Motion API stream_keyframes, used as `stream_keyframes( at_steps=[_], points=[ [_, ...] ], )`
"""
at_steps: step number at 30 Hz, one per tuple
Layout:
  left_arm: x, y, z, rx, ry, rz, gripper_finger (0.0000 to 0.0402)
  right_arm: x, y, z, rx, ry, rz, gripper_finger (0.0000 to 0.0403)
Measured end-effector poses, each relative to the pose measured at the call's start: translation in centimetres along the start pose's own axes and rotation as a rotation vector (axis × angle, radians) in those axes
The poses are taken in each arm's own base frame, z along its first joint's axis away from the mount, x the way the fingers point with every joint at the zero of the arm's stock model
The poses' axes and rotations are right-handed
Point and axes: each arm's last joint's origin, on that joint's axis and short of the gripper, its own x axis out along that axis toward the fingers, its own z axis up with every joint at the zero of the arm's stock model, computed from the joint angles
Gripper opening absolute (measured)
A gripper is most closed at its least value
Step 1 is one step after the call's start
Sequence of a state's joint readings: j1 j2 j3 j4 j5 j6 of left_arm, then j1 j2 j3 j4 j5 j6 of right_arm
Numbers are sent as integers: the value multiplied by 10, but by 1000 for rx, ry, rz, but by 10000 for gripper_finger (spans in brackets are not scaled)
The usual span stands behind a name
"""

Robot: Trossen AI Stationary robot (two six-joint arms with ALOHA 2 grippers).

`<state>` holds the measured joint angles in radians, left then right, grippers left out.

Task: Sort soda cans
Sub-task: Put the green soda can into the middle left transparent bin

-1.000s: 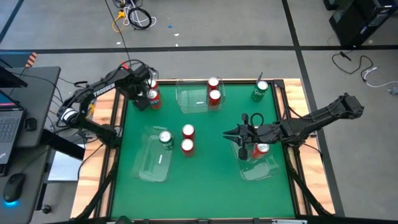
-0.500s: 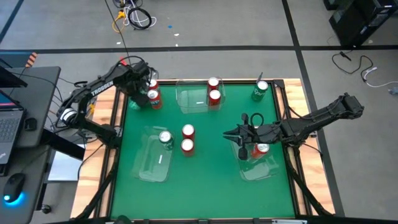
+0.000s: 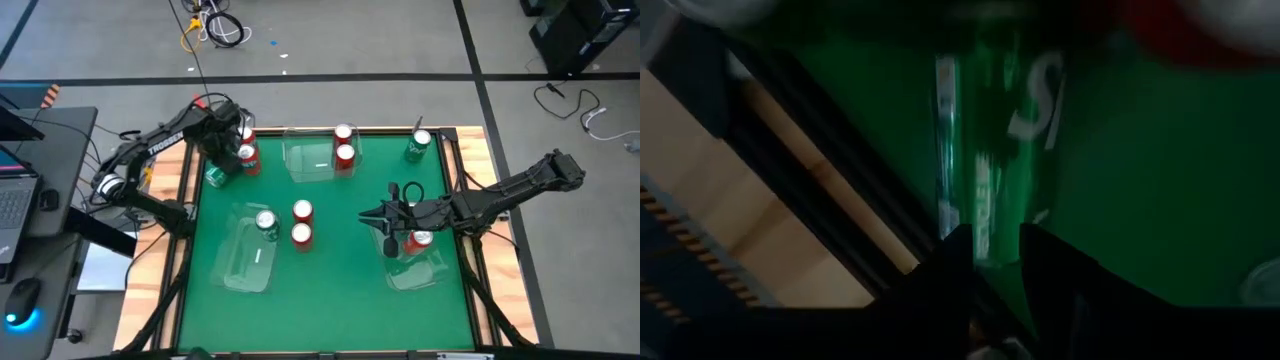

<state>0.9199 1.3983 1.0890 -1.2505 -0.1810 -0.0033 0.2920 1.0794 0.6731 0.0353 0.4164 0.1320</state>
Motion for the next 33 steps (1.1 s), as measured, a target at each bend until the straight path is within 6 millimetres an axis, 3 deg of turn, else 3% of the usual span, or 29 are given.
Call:
stream_keyframes(
  at_steps=[5,11,25,33],
  points=[
    [19,-4,-4,-3,20,-28,89,0,0,0,0,0,0,52],
    [22,-8,-1,-22,-12,-138,99,0,0,0,0,0,1,52],
    [22,-7,4,-110,-64,-83,250,0,1,0,2,4,27,60],
    [32,-9,0,-83,-47,-72,281,0,1,0,7,4,28,70]
  ],
)
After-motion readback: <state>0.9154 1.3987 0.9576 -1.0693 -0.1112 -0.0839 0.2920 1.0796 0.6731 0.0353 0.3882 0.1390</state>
